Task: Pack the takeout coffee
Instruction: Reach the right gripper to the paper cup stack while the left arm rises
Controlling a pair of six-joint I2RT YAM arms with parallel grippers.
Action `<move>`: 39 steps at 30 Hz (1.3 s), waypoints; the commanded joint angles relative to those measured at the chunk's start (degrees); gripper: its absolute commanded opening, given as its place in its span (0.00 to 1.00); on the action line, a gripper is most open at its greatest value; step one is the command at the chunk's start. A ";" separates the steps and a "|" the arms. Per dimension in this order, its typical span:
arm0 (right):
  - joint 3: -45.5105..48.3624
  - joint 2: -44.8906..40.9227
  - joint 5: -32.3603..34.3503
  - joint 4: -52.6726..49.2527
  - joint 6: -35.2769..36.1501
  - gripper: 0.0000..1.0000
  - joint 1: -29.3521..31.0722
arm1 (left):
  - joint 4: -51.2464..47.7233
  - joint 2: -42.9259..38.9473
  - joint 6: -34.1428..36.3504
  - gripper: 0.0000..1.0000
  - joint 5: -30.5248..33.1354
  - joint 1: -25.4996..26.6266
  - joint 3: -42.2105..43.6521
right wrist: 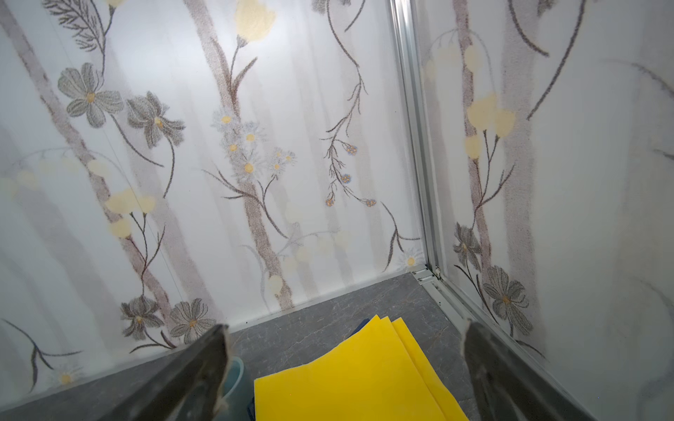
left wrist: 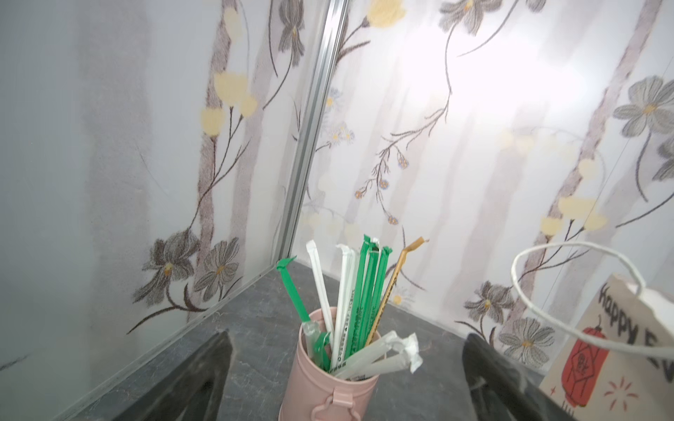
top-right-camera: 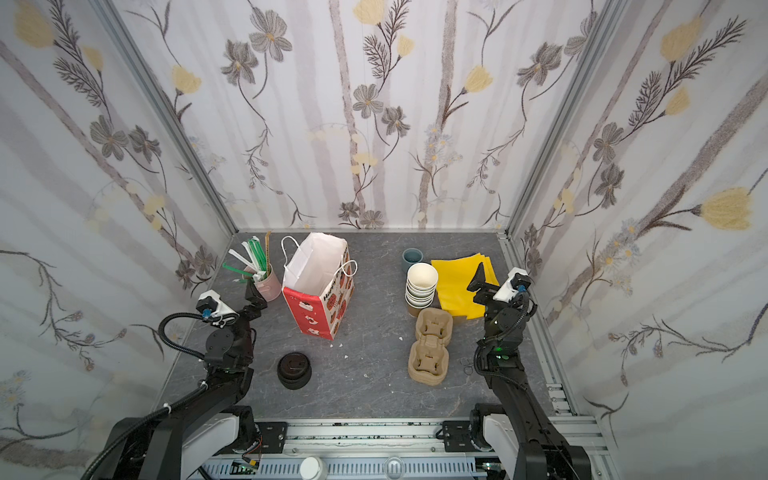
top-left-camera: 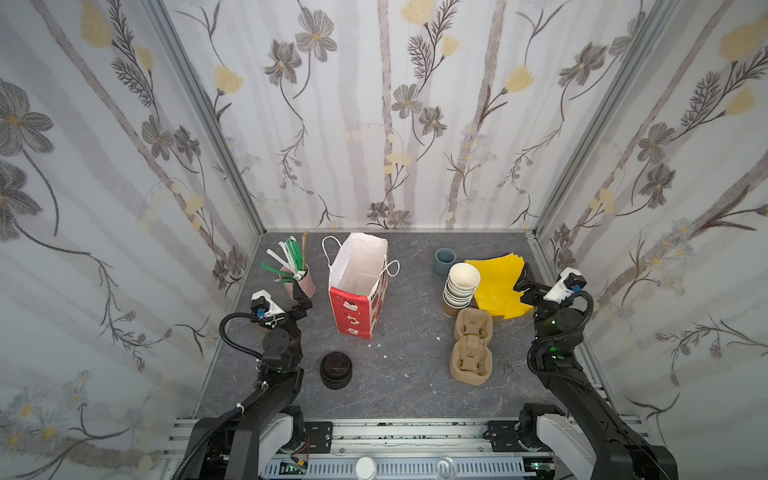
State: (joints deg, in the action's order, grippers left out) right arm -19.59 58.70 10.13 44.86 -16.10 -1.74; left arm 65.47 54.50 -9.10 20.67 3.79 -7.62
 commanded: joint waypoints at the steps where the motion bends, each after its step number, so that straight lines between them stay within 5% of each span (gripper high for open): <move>1: -2.52 -3.57 3.54 -13.21 -10.87 1.00 -0.46 | -15.76 -7.06 -5.21 1.00 -2.58 -0.08 -3.39; 9: -11.04 -8.86 -5.75 -36.72 -13.69 0.95 -0.29 | -43.39 -20.48 -13.63 1.00 -20.22 0.05 -14.66; 20: -33.27 -1.38 -8.50 -61.77 -11.33 0.91 8.41 | -52.82 -21.53 -17.91 1.00 -38.18 1.76 -21.61; 27: -48.48 9.12 2.28 -79.04 -9.09 0.92 17.23 | -52.82 -20.56 -19.60 1.00 -42.72 5.04 -22.76; 39: -52.46 21.97 1.45 -79.40 -10.85 0.69 23.43 | -54.12 -20.89 -19.87 1.00 -42.75 5.96 -22.44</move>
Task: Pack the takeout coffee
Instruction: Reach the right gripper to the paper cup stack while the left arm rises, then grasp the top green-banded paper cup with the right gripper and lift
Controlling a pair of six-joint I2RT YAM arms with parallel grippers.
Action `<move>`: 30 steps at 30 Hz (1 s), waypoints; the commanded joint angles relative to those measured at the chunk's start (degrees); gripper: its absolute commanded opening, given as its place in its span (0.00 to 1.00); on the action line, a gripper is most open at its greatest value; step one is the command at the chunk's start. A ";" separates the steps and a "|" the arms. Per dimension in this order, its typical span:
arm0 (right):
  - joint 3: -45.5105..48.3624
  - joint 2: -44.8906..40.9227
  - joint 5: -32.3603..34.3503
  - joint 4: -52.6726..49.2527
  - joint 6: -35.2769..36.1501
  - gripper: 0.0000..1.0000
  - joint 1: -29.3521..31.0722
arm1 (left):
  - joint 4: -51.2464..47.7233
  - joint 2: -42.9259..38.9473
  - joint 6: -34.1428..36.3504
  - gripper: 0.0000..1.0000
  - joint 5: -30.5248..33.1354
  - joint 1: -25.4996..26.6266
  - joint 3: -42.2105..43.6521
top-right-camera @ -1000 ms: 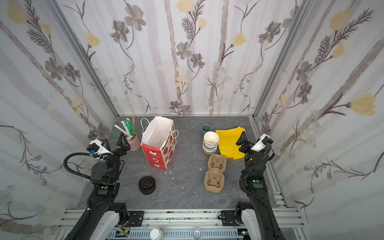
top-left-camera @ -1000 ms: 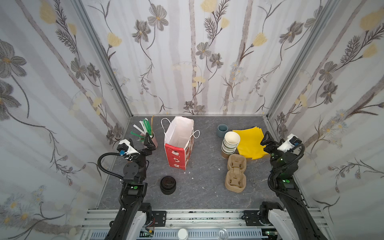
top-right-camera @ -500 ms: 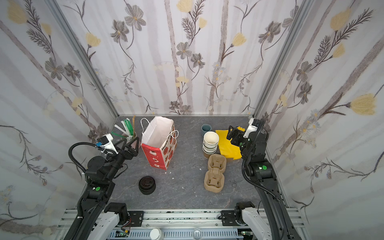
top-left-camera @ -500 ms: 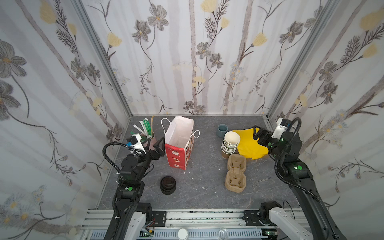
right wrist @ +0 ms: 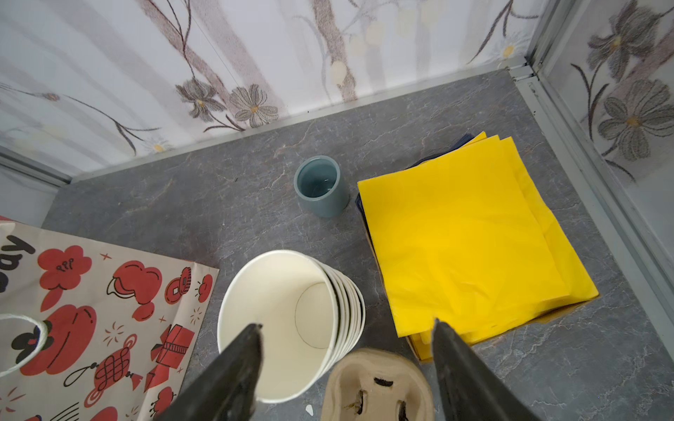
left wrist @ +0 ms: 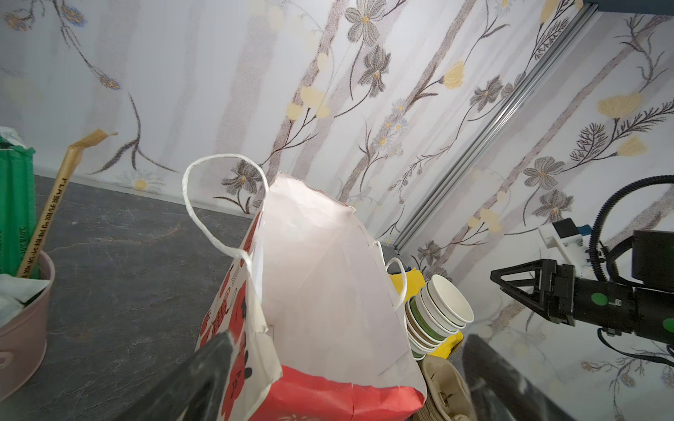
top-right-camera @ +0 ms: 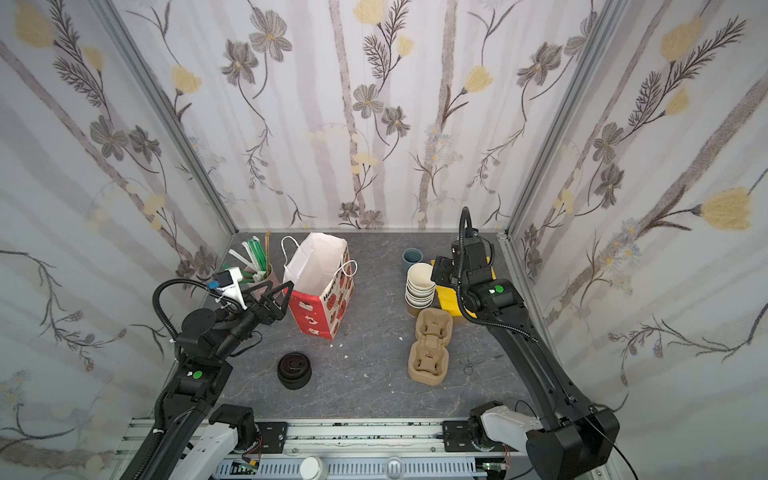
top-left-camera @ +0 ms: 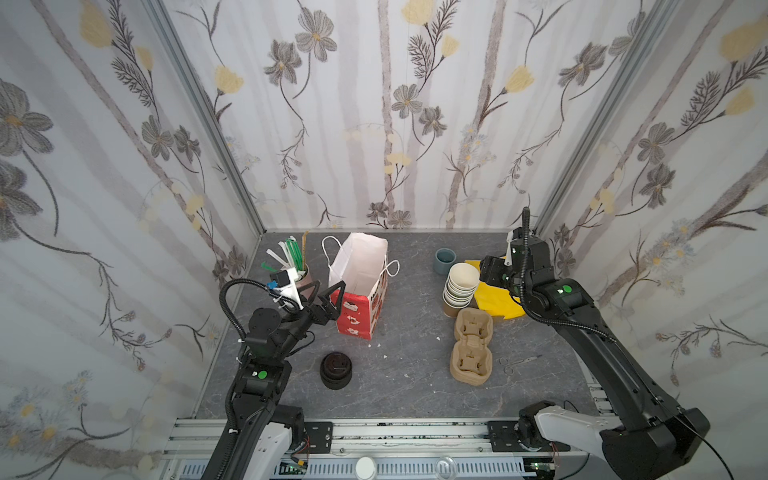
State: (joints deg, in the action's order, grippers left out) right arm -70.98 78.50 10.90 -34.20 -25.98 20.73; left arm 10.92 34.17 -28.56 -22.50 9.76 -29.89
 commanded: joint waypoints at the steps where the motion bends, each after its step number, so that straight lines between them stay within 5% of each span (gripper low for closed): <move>1: -1.49 3.09 1.62 -0.52 -1.40 0.68 1.30 | 0.29 -0.81 -0.34 1.00 0.60 0.00 0.01; 6: -1.33 6.63 7.49 -0.17 -4.83 0.56 1.75 | -0.76 -1.63 -0.41 1.00 1.22 0.00 0.26; 12: -1.00 9.50 6.34 1.47 -4.94 0.49 2.97 | -1.62 -2.51 -0.56 1.00 2.55 0.02 0.62; 22: -0.83 10.69 9.21 1.52 -5.75 0.23 3.92 | -2.57 -2.62 -0.64 1.00 3.43 0.00 -0.51; 30: -0.75 10.71 9.14 1.56 -5.75 0.19 3.97 | -3.44 -3.32 -0.29 1.00 4.31 0.00 -0.77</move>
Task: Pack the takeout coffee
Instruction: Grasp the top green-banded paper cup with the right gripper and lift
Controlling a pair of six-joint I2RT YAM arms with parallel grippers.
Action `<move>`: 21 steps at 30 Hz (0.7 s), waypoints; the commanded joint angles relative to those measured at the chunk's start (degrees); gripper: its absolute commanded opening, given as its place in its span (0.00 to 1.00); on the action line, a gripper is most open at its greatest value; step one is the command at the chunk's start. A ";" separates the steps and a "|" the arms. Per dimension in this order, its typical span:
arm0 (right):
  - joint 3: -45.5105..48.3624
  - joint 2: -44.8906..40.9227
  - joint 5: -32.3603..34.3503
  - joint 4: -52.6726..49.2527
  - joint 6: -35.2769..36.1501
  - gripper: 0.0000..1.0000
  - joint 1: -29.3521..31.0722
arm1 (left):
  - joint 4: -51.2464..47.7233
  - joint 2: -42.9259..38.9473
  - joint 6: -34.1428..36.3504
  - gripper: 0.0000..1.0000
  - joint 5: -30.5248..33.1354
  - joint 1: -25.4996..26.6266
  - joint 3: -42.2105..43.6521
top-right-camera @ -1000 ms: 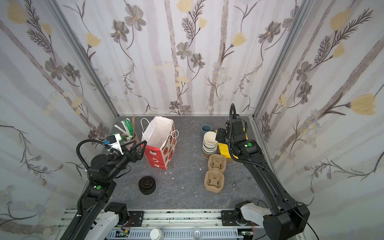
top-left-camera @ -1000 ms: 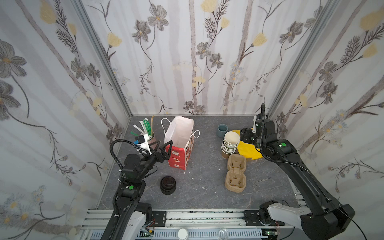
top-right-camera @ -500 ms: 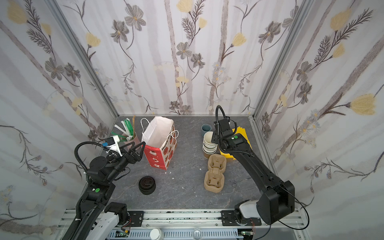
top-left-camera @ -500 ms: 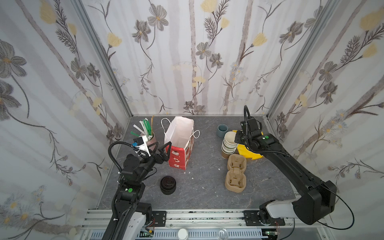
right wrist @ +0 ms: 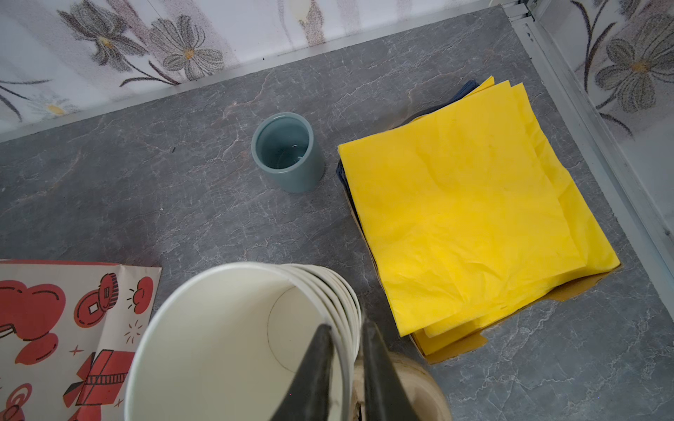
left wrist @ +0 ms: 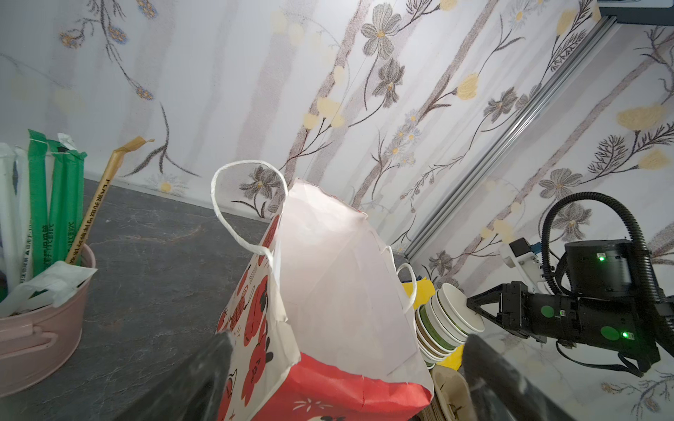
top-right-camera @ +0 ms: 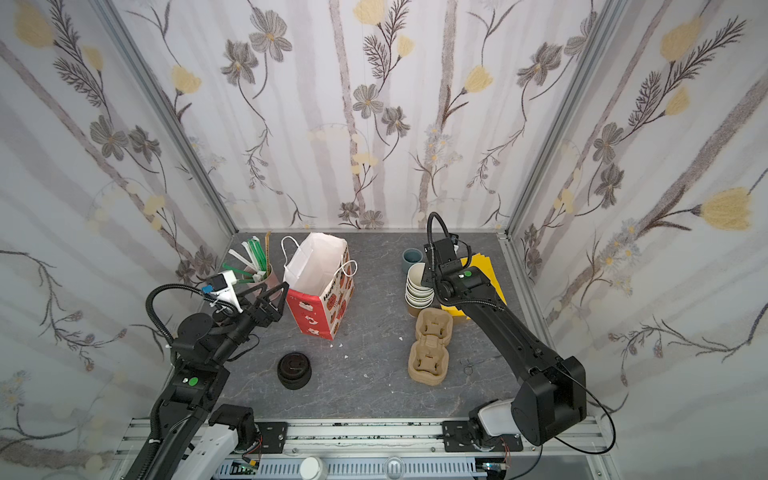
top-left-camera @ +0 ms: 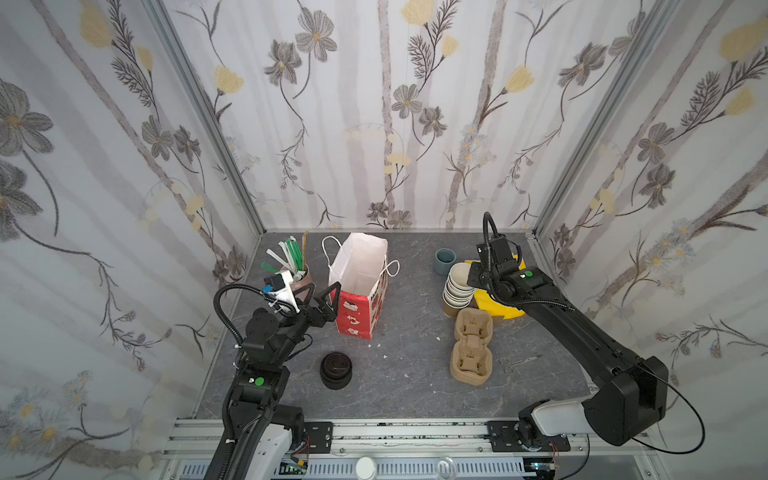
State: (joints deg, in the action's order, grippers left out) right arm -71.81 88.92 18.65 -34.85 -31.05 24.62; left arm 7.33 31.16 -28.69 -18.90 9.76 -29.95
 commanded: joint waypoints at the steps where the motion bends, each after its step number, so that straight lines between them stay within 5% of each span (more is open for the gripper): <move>1: 0.03 0.37 1.37 2.24 -0.68 0.19 0.08 | 0.06 -0.40 -0.15 1.00 0.84 -0.01 -0.67; 14: -0.26 -1.40 0.91 2.49 -0.61 0.03 0.15 | -0.35 -0.57 -0.40 1.00 2.77 -0.01 -0.59; 21: -1.13 -3.87 -0.45 2.54 -1.02 0.02 0.08 | -0.65 -0.57 -0.78 1.00 3.34 -0.01 -0.74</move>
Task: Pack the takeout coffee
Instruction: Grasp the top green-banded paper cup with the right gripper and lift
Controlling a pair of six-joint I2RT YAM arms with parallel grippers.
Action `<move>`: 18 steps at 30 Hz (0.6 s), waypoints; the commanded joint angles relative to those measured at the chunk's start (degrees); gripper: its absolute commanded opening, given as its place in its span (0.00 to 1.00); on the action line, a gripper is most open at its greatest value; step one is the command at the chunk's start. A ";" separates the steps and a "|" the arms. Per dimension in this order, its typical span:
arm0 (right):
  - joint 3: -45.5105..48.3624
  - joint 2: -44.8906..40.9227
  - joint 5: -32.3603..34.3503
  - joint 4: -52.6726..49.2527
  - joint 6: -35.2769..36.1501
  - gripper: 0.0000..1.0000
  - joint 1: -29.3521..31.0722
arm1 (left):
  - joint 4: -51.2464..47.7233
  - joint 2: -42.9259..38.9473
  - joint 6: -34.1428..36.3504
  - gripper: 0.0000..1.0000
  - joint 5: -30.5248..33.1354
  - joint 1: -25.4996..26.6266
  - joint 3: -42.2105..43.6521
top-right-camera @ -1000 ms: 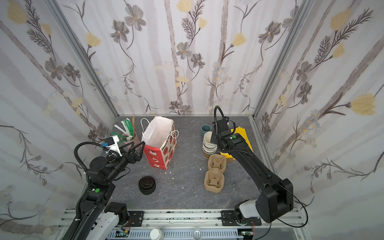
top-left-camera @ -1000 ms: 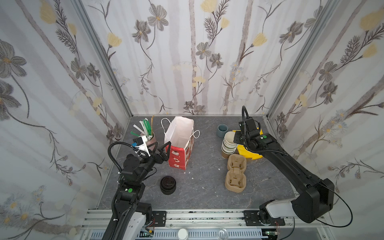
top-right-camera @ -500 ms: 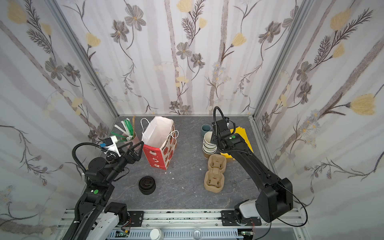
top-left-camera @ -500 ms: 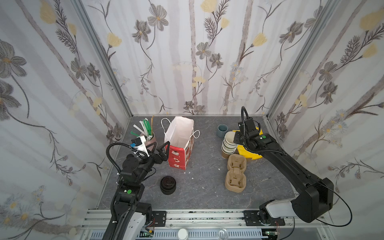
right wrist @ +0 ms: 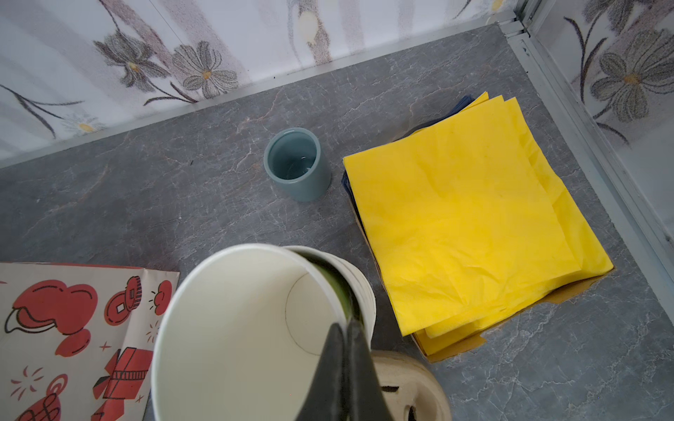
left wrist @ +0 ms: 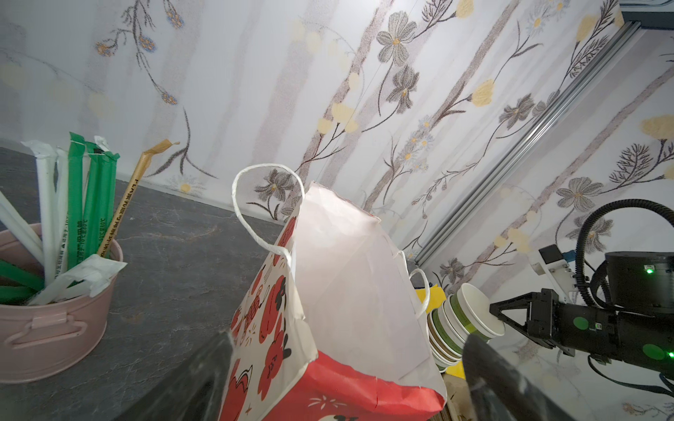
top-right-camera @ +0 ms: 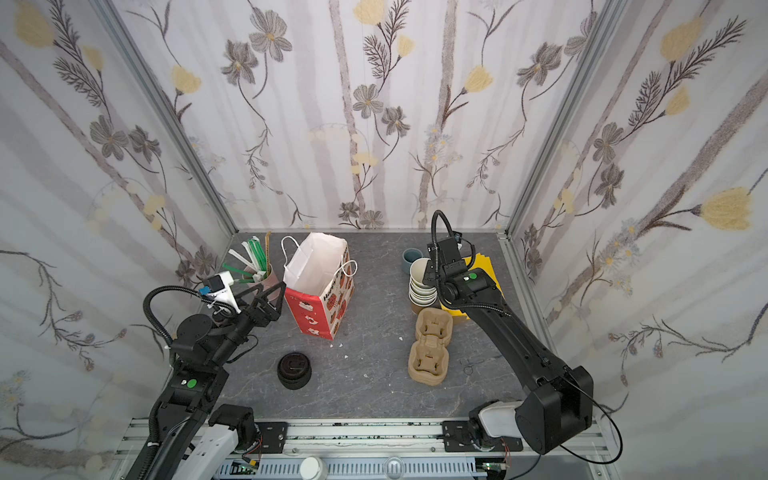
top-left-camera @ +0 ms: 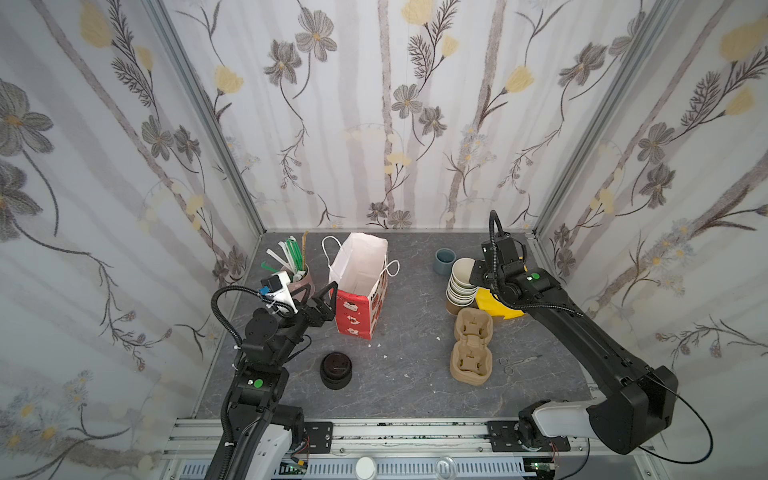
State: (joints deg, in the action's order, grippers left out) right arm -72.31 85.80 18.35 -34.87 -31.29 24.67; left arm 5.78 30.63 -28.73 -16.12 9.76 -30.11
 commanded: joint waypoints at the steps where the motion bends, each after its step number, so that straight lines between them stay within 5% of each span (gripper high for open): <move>1: -0.74 -1.10 -0.28 2.53 -0.86 0.02 0.04 | 0.90 -0.10 -0.93 1.00 0.73 0.00 -0.56; 18: -6.94 -13.36 -0.79 2.47 2.65 0.00 0.52 | -5.47 -0.80 -5.43 1.00 8.23 0.02 0.91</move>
State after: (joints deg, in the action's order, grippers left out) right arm -78.41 74.81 18.33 -35.20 -30.57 24.80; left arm 0.75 30.96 -32.10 -11.20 9.76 -29.91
